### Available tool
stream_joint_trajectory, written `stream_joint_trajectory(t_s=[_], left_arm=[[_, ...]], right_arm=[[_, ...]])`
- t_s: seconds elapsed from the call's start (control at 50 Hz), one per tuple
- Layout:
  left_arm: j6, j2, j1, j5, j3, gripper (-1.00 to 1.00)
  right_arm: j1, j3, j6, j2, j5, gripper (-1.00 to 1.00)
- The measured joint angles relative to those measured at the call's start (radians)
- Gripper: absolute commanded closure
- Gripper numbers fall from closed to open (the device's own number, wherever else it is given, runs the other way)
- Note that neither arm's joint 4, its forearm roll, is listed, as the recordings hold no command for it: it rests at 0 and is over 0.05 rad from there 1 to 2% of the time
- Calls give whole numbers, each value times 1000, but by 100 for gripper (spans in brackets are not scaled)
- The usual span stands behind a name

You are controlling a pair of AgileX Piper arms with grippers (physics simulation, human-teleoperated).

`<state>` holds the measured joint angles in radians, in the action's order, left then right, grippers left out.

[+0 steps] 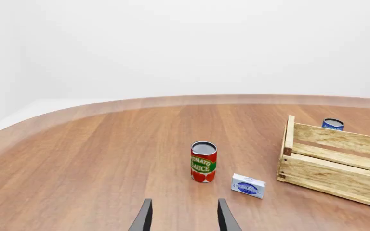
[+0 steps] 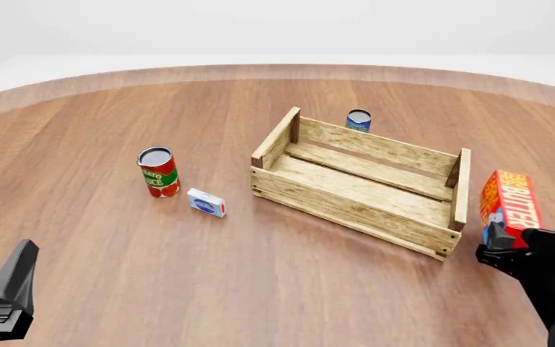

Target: Pick up the butter and put it in the tray.

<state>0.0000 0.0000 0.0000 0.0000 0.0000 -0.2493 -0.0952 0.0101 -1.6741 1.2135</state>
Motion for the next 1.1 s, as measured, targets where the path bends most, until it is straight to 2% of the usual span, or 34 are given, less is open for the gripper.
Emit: stream_joint_trajectory(t_s=[0.28,0.46,0.94,1.1], left_arm=[[0,0,0,0,0,-100],[0,0,0,0,0,-100],[0,0,0,0,0,-100],[0,0,0,0,0,-100]], right_arm=[[5,40,6,62,-3,100],[9,60,11,132,-38,100],[34,74,22,370,-227,100],[46,68,23,469,-320,100]])
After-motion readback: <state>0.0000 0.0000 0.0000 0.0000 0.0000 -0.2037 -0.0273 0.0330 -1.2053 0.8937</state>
